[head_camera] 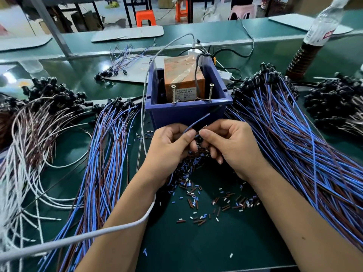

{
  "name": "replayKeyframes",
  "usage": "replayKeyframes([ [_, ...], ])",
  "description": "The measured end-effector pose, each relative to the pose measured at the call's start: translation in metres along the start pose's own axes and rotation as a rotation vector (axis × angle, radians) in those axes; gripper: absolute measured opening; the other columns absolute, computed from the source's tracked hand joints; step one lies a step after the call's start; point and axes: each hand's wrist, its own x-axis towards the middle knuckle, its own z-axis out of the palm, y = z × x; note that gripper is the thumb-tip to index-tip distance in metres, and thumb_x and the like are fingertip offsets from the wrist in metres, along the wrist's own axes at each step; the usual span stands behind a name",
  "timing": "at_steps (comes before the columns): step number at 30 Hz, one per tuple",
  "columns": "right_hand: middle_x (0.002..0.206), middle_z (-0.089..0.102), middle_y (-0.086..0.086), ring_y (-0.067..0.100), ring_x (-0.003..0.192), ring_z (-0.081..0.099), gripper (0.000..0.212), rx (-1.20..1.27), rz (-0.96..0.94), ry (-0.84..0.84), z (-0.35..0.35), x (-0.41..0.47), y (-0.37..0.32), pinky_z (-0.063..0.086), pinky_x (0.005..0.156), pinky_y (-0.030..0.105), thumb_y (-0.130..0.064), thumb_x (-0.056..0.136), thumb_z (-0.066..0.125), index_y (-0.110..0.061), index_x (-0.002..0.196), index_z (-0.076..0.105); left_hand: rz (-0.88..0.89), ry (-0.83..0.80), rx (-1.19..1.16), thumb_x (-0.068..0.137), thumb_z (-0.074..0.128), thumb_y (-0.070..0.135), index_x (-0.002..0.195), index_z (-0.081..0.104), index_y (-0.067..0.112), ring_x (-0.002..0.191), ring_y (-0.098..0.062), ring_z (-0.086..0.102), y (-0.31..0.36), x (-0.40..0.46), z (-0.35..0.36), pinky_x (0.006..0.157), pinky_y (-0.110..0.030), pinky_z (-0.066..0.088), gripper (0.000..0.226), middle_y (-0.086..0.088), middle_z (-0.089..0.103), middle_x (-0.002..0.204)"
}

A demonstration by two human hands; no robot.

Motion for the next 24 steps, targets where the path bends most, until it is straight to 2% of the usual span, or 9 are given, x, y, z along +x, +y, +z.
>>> replayKeyframes([
  [3,0.066,0.071,0.011,0.011,0.04,0.052,0.012,0.083,0.011,-0.015,0.0,-0.002,-0.006,0.038,0.034,0.02,-0.03,0.083,0.079,-0.019,0.078,0.077,0.065,0.008,-0.011,0.103,0.059,0.012,0.087,0.065,0.01,0.041,-0.003,0.037,0.001,-0.001,0.001,0.041,-0.011,0.029,0.018,-0.001,0.062,0.063],
  [10,0.066,0.068,0.007,0.009,0.041,0.05,0.014,0.218,-0.031,-0.124,-0.004,-0.004,-0.014,0.034,0.034,0.017,-0.027,0.088,0.077,-0.022,0.076,0.072,0.23,-0.058,-0.08,0.098,0.062,0.014,0.087,0.066,0.012,0.042,-0.005,0.036,0.01,-0.007,0.003,0.042,-0.012,0.029,0.012,-0.003,0.062,0.062],
  [13,0.067,0.066,0.004,0.006,0.04,0.048,0.017,0.334,-0.029,-0.078,-0.011,-0.002,-0.016,0.032,0.033,0.015,-0.028,0.088,0.08,-0.021,0.077,0.07,0.234,-0.095,-0.174,0.097,0.06,0.014,0.084,0.066,0.017,0.041,-0.006,0.032,0.014,-0.009,-0.001,0.04,-0.012,0.025,0.015,-0.002,0.06,0.06],
  [15,0.067,0.065,0.002,0.004,0.04,0.047,0.016,0.419,-0.029,-0.015,-0.018,0.001,-0.018,0.03,0.032,0.013,-0.031,0.083,0.081,-0.019,0.08,0.071,0.249,-0.064,-0.234,0.098,0.059,0.013,0.081,0.066,0.019,0.04,-0.005,0.029,0.017,-0.009,-0.006,0.039,-0.012,0.022,0.019,0.0,0.058,0.06],
  [17,0.068,0.065,0.003,0.004,0.039,0.046,0.016,0.371,-0.032,0.009,-0.017,0.001,-0.017,0.029,0.034,0.013,-0.03,0.081,0.083,-0.018,0.086,0.073,0.267,0.004,-0.248,0.099,0.061,0.015,0.081,0.064,0.016,0.041,-0.004,0.028,0.019,-0.009,-0.008,0.038,-0.013,0.022,0.018,0.0,0.058,0.061],
  [20,0.068,0.066,0.005,0.006,0.038,0.044,0.02,0.293,-0.04,-0.055,0.002,-0.003,-0.011,0.029,0.036,0.013,-0.028,0.078,0.084,-0.019,0.095,0.079,0.301,0.095,-0.209,0.099,0.06,0.015,0.085,0.062,0.009,0.041,-0.005,0.033,0.015,-0.008,0.005,0.039,-0.013,0.026,0.015,-0.001,0.061,0.063],
  [24,0.07,0.069,0.008,0.009,0.038,0.042,0.017,0.329,-0.051,-0.076,0.015,-0.004,-0.01,0.029,0.036,0.014,-0.024,0.082,0.08,-0.015,0.096,0.08,0.299,0.159,-0.135,0.103,0.057,0.007,0.089,0.061,0.006,0.046,-0.002,0.044,0.004,-0.008,0.019,0.045,-0.012,0.035,0.015,0.002,0.061,0.063],
])
